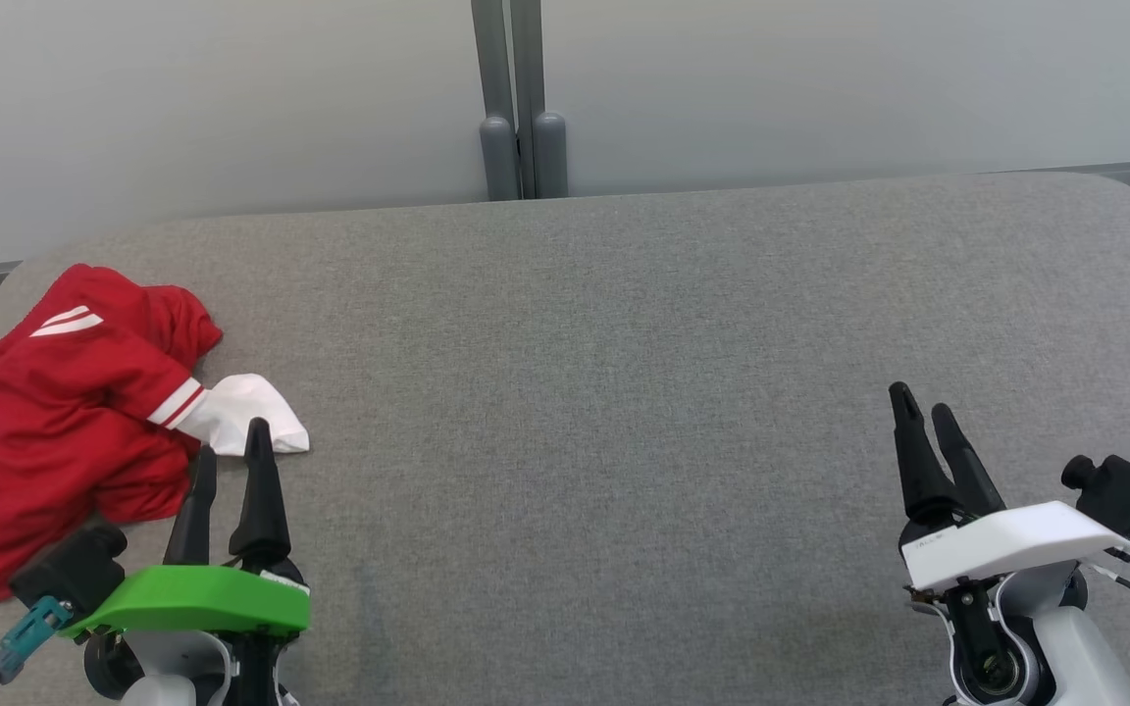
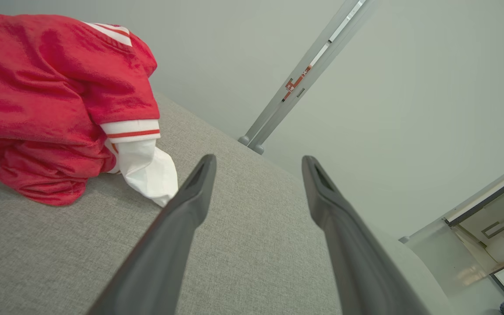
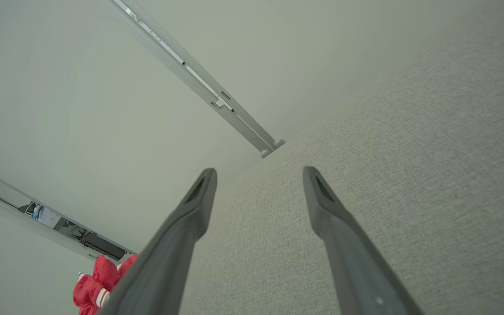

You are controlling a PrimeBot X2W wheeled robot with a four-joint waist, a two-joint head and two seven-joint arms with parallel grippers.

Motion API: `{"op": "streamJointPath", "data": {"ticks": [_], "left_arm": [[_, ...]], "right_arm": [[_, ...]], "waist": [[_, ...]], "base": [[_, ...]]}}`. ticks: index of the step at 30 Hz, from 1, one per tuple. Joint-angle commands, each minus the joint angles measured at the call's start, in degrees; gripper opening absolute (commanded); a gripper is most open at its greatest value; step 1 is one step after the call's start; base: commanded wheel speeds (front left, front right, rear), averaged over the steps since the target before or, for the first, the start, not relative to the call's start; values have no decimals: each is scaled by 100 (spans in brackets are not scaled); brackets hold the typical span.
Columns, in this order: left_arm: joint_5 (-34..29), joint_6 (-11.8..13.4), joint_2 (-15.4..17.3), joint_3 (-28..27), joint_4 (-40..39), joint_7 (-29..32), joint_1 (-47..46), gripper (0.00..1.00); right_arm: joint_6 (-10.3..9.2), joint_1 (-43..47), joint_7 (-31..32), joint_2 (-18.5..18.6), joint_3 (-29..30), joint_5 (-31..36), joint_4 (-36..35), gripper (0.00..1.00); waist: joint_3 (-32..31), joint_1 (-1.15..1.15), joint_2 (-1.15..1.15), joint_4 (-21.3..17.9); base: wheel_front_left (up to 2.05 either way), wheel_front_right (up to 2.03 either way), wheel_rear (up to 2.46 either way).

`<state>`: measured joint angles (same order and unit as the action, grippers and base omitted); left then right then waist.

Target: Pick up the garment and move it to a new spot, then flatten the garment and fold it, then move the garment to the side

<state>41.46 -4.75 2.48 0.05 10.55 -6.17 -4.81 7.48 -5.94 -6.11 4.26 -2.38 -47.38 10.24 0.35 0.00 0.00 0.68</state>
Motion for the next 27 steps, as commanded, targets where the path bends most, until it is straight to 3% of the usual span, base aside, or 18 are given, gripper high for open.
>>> {"op": "streamJointPath", "data": {"ticks": [1, 27], "left_arm": [[-212, 20, 39, 19, -64, -55, -159, 100], [-1795, 41, 49, 183, -40, -440, -200, 100]], "right_arm": [[1, -116, -59, 24, -18, 238, -45, 100], [1, -248, -444, 57, -222, 1733, 262, 100]], "waist": [[1, 0, 0, 3], [20, 0, 0, 69]], "base": [[0, 0, 0], [0, 0, 0]]}}
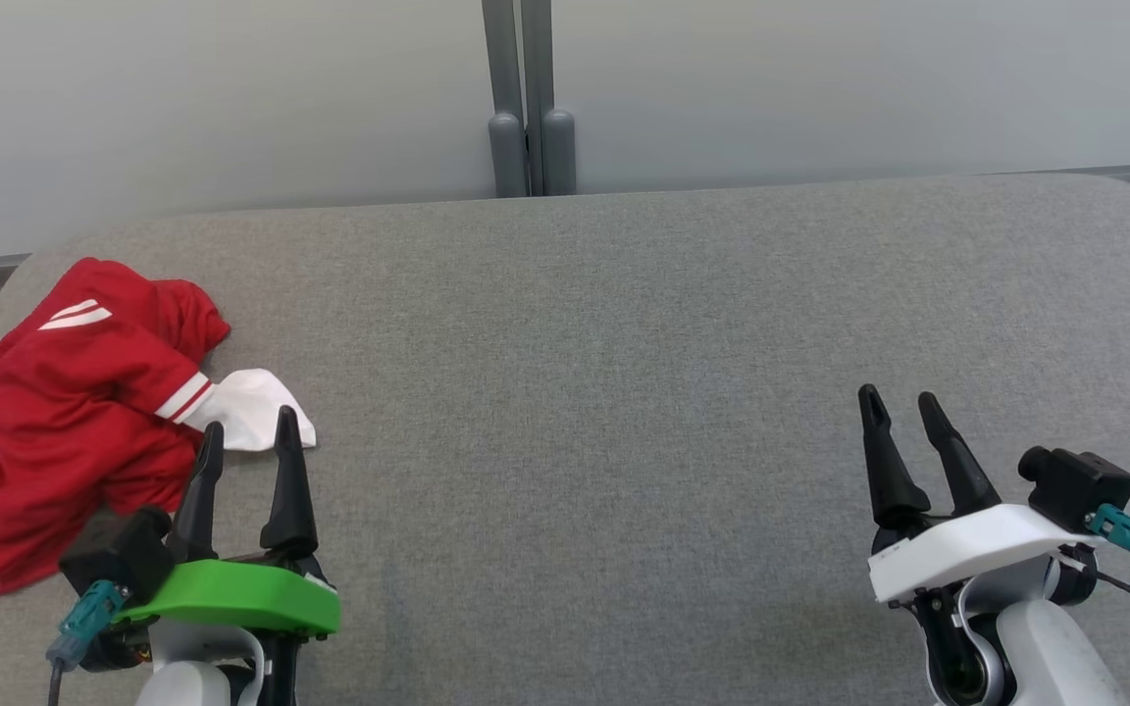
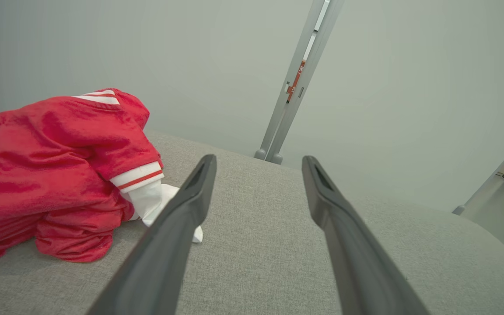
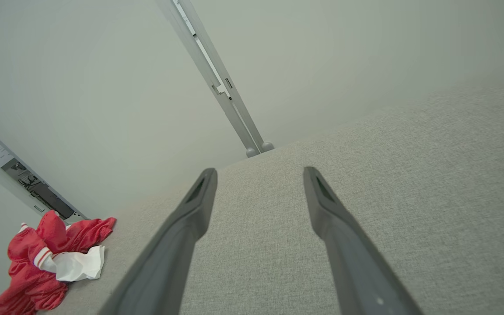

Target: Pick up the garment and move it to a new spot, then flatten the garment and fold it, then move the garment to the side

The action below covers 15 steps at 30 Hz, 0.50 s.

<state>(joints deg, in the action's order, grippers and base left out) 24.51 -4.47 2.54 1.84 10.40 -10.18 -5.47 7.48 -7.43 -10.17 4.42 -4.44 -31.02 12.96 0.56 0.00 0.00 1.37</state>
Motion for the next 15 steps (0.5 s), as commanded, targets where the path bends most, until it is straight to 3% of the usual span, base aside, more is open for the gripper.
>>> {"op": "streamJointPath", "data": {"ticks": [1, 15], "left_arm": [[-146, 12, 42, 13, -22, -56, -136, 100], [-854, 26, 46, 124, 4, -233, -141, 100]], "right_arm": [[2, -110, -53, 43, -27, 136, -1, 100], [2, -175, -236, 102, -234, 702, 125, 100]], "waist": [[0, 0, 0, 2], [-18, 0, 0, 14]], "base": [[0, 0, 0], [0, 0, 0]]}}
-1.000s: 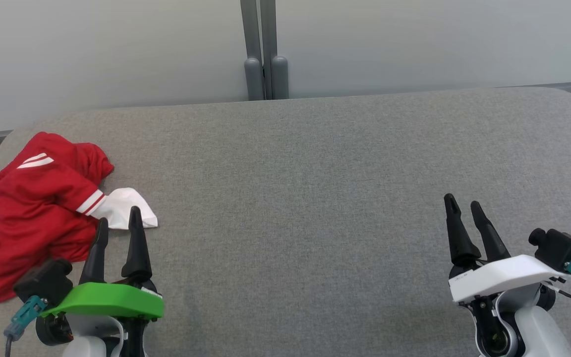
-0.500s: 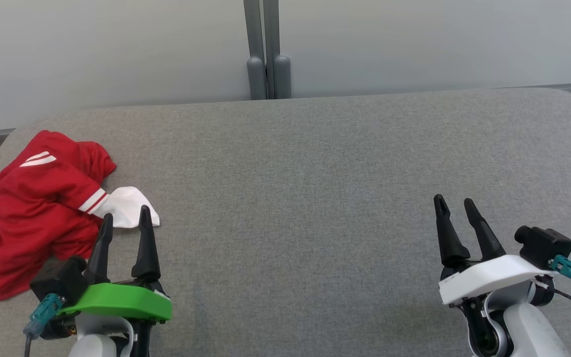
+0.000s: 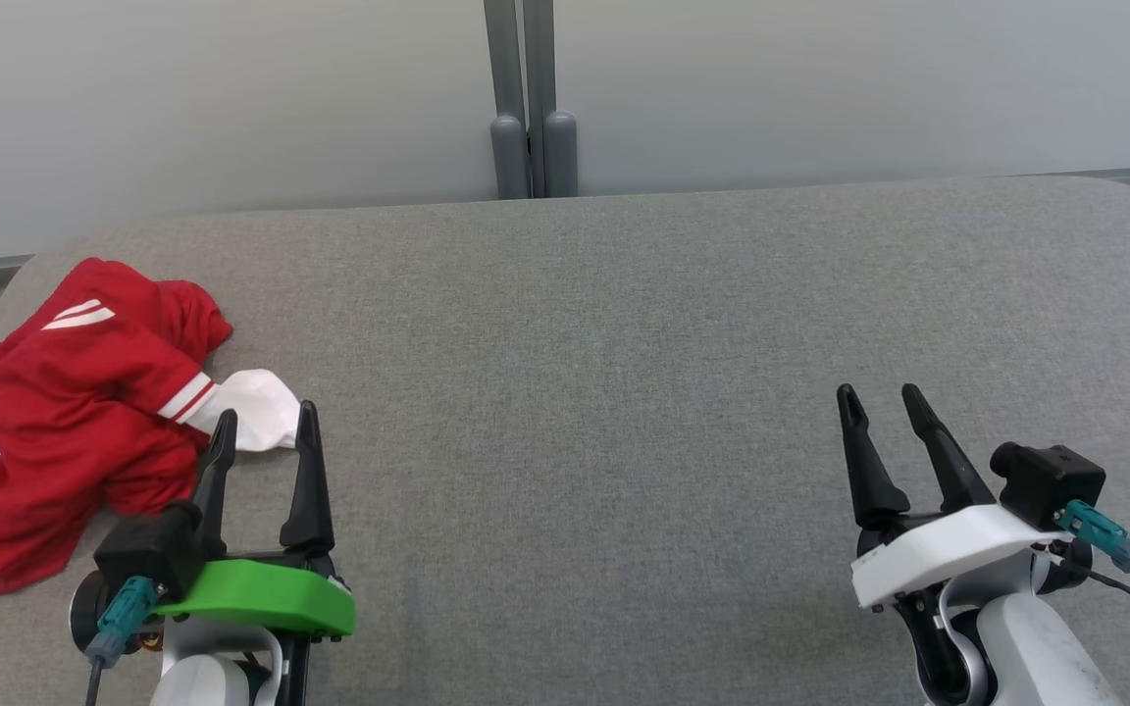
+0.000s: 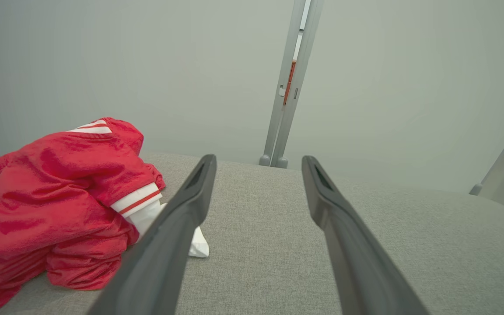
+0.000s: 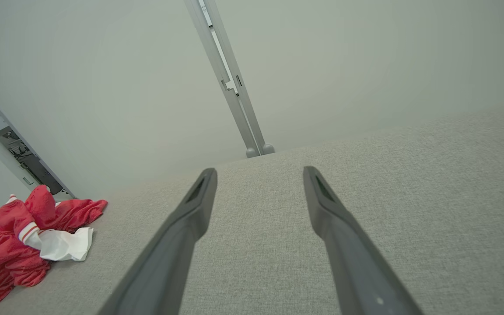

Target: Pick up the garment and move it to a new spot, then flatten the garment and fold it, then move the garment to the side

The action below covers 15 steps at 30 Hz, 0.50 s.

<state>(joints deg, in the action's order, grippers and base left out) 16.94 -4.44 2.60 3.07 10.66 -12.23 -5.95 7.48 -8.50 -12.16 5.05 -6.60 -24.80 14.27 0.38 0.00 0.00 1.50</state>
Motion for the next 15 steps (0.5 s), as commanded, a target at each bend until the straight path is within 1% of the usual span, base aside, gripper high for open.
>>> {"op": "streamJointPath", "data": {"ticks": [1, 15], "left_arm": [[-141, 27, 41, 7, -21, -42, -95, 100], [-690, 76, 44, 109, -23, -204, -115, 100]], "right_arm": [[2, -73, -50, 41, -26, 112, -4, 100], [1, -113, -209, 73, -114, 579, 28, 100]], "waist": [[-2, 0, 0, 1], [-14, 0, 0, 20]], "base": [[0, 0, 0], [0, 0, 0]]}}
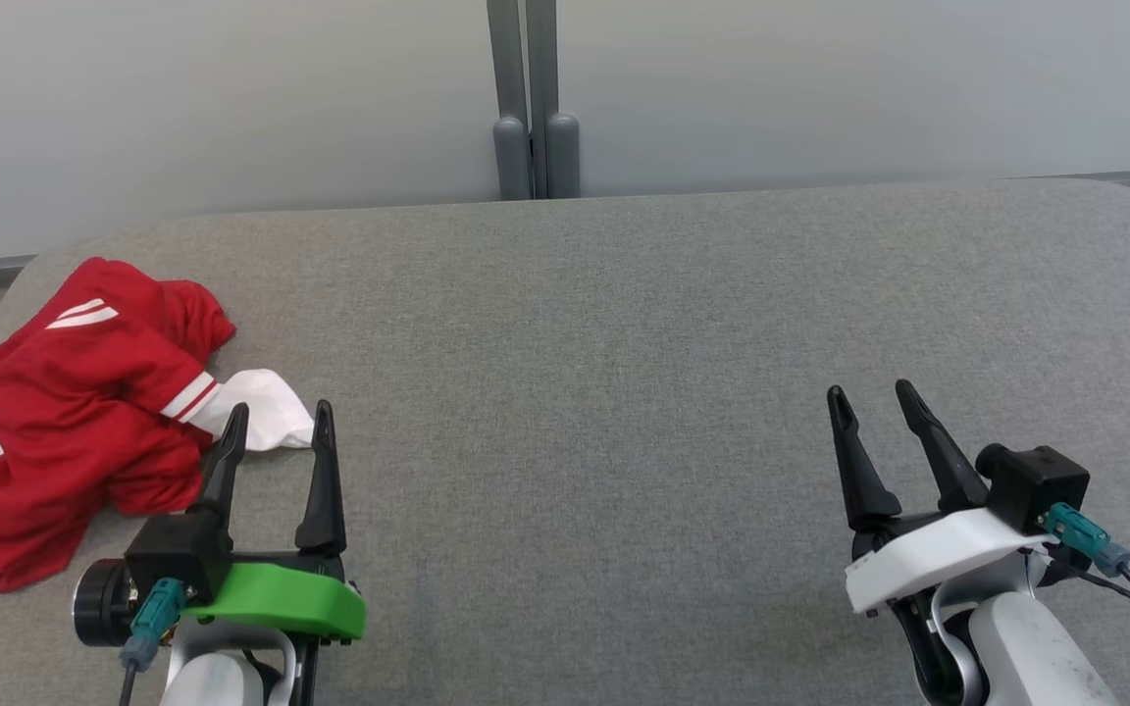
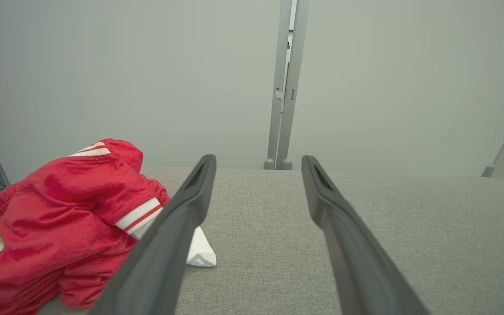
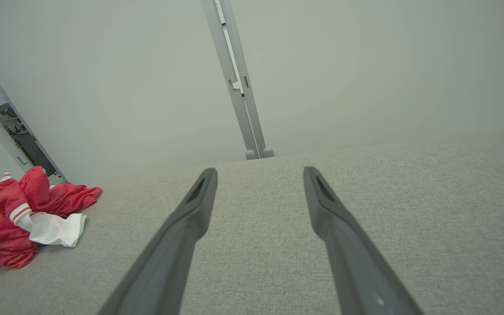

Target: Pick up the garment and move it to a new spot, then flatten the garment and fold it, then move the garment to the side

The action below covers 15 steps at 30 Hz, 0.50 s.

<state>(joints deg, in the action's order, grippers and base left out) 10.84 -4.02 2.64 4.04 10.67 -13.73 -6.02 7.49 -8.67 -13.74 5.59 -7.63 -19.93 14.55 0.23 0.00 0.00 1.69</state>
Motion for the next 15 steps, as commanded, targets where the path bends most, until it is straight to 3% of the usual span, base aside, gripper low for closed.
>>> {"op": "streamJointPath", "data": {"ticks": [1, 15], "left_arm": [[-110, 36, 40, 17, -22, -59, -111, 100], [-398, 38, 41, 76, -16, -151, -109, 100]], "right_arm": [[0, -97, -59, 20, -13, 126, -1, 100], [0, -81, -152, -2, -13, 411, -16, 100]], "waist": [[1, 0, 0, 2], [14, 0, 0, 36]], "base": [[0, 0, 0], [0, 0, 0]]}}
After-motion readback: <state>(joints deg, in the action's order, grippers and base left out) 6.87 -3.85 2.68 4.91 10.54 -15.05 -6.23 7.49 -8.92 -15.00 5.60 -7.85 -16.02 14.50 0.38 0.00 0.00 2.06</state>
